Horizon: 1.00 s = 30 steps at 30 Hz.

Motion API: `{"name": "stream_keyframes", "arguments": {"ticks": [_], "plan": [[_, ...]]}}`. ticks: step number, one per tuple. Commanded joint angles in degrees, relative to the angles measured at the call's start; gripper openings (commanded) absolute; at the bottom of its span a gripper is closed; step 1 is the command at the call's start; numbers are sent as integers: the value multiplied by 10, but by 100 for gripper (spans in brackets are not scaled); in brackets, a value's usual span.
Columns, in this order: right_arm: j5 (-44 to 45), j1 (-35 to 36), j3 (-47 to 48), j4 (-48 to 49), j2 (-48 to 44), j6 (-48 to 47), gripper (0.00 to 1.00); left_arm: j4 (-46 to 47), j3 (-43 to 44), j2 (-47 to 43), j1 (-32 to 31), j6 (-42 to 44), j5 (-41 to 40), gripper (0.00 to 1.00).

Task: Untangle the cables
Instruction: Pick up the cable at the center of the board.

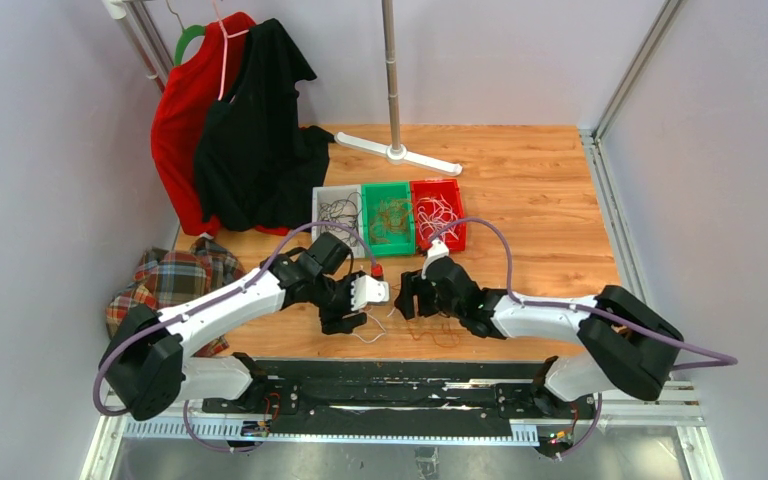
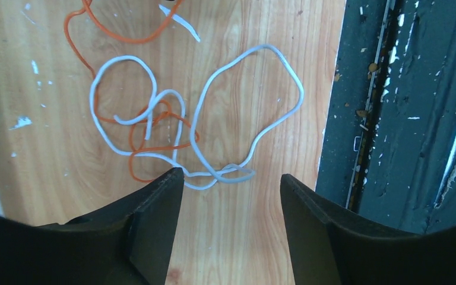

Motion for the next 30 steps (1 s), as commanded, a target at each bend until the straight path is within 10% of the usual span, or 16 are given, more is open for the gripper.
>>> {"name": "stream_keyframes", "arguments": {"ticks": [1,10,18,23,30], "plan": [[7,15,24,28,35,-4,67,53,-17,27,-12,-22,-24,64],[89,33,7,59,54,0,54,120,-11,74,-12,-65,-99,33],[141,42,-42,63,31,13,20,68,-5,19,-12,6,-121,1],[199,43,-70,27,-9,29,1,-2,28,-14,-11,50,-117,1],[373,43,-88,-165,-139,105,1,-51,85,-24,12,86,-136,1]]}}
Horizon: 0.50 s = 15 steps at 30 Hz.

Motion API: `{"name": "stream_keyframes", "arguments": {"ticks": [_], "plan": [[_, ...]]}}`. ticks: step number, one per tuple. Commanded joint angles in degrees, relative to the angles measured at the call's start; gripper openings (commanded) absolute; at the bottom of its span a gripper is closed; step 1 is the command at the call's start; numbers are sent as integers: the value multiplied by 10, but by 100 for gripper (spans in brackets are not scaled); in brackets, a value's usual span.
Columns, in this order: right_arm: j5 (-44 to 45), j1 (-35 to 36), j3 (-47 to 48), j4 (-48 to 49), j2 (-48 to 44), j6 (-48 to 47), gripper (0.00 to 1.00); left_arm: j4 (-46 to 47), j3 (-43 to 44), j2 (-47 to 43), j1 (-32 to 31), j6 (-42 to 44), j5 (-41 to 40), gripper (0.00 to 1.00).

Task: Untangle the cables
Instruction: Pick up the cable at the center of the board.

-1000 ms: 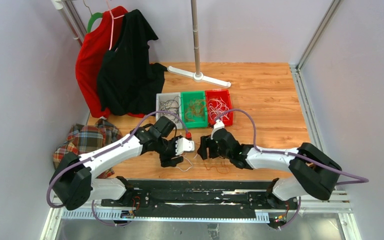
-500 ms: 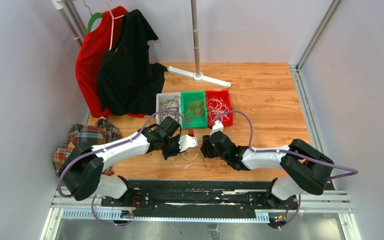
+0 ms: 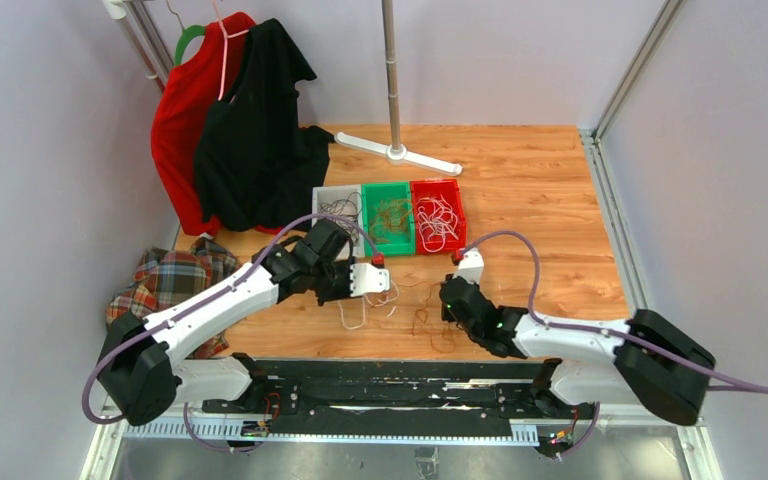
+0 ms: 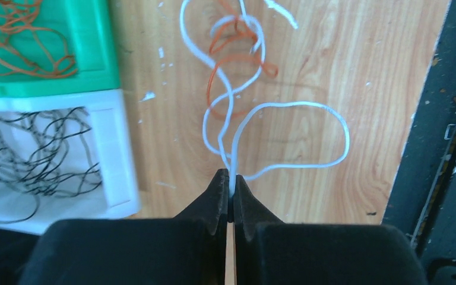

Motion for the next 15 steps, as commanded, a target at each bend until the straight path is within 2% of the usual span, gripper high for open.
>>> {"name": "stream_keyframes", "arguments": {"ticks": [1,5,7,15], "plan": [[163,10,-8,-159,-83,75,1,-40,43,-12,21,36,-23,1],[237,9,-14,-226,-140,96,1,-70,98,-21,36,57,-48,1],[245,6,-7,-252,-152,99,1,-97,136,-28,40,69,-59,1],[241,-5,39,-314,-111,117,1,-218,291,-60,40,115,-98,1]]}}
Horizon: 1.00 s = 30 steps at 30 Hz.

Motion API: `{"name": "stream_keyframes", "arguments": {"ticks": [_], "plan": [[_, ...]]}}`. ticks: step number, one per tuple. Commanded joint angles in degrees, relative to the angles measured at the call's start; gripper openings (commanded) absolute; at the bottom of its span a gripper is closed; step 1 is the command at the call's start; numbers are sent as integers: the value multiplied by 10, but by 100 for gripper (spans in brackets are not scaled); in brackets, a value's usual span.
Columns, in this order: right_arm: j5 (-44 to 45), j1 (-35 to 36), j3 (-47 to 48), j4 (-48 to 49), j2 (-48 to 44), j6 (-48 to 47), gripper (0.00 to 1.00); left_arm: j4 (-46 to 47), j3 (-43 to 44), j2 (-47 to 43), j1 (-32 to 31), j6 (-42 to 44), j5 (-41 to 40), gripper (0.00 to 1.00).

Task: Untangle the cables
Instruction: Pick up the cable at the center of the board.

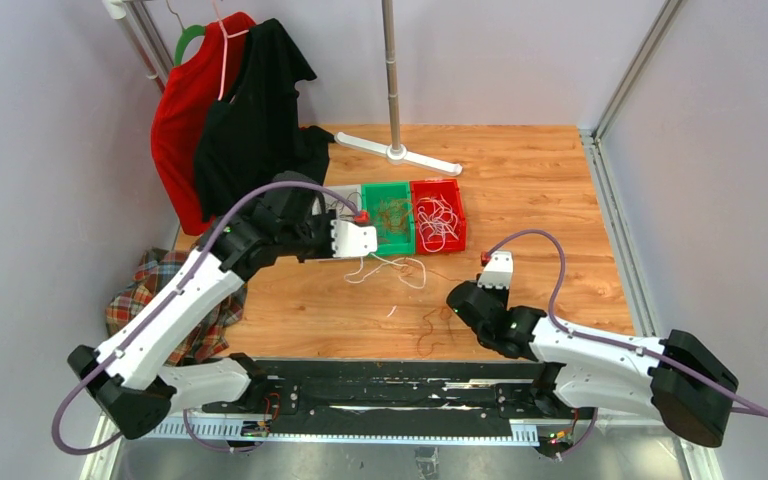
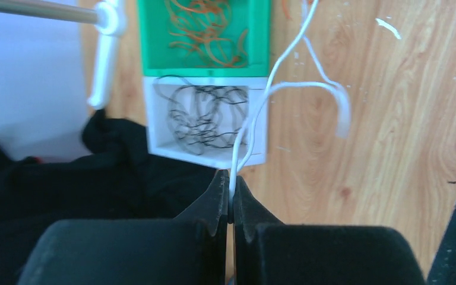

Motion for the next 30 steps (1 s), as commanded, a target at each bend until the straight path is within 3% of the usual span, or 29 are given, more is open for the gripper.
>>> {"name": "stream_keyframes", "arguments": {"ticks": [1,10,18,23,27,30], "plan": [[37,-11,32,-66,21,36,1,-82,71,-34,4,44,-54,1],[15,-55,29,-84,16,54,1,-91,151,-91,6,134,-221,1],[20,-56,45,-87,5,38,1,-87,278,-64,5,79,-182,1],[28,-62,39,-110,-11,52,1,-7,363,-50,5,69,-234,1],[13,-83,34,-113,-13,64,1,85,353,-80,5,104,-258,1],[-6,-107,26,-112,-21,66,1,101,359,-91,5,128,-283,1]]}}
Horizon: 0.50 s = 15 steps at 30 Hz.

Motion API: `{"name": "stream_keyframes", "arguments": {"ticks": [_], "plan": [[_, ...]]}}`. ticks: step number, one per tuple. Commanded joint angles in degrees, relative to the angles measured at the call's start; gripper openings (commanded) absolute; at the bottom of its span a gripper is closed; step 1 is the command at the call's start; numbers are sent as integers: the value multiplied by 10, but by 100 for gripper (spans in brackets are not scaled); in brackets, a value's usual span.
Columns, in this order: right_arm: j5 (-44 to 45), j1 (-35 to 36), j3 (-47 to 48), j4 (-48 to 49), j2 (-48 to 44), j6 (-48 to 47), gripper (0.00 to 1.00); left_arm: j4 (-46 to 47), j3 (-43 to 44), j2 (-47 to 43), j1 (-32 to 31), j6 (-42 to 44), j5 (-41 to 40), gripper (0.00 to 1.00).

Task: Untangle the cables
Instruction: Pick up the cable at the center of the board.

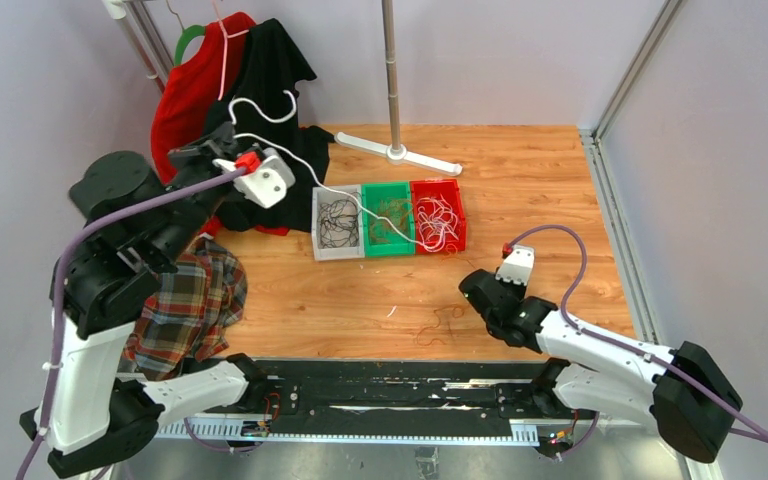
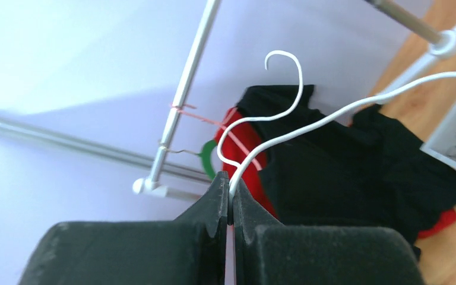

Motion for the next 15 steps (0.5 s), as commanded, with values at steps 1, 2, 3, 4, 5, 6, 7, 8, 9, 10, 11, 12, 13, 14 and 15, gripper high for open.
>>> {"name": "stream_keyframes", "arguments": {"ticks": [1,2,3,4,5,6,7,8,9,10,11,12,13,14,15], "plan": [[-13,-35,-5,-18,-19,23,1,75,17,-21,3,36,-57,1],[-16,-39,-6,-17,-24,23,1,76,19,-23,3,39,-65,1],[-21,-46,-9,-17,-29,25,1,76,17,-27,3,43,-68,1],[-27,-55,-10,-18,-34,27,1,77,14,-33,3,50,-70,1],[-33,-66,-12,-17,-39,27,1,83,11,-38,3,56,-75,1],[-38,-76,-13,-20,-43,28,1,92,10,-43,3,62,-81,1],[-41,-84,-13,-25,-47,31,1,99,10,-48,3,70,-88,1],[-43,-95,-13,-29,-51,33,1,106,11,-51,3,77,-95,1],[-47,-100,-13,-29,-55,33,1,110,15,-53,3,76,-96,1],[-50,-101,-13,-24,-58,26,1,104,22,-54,3,71,-88,1],[-53,-101,-11,-20,-58,19,1,90,28,-52,3,62,-75,1],[-52,-102,-8,-21,-56,21,1,74,33,-50,3,52,-63,1],[-52,-106,-6,-23,-54,26,1,71,32,-48,3,44,-57,1],[-56,-109,-6,-22,-54,27,1,70,31,-46,3,38,-57,1],[-59,-110,-6,-17,-53,24,1,65,29,-45,3,30,-52,1]]}}
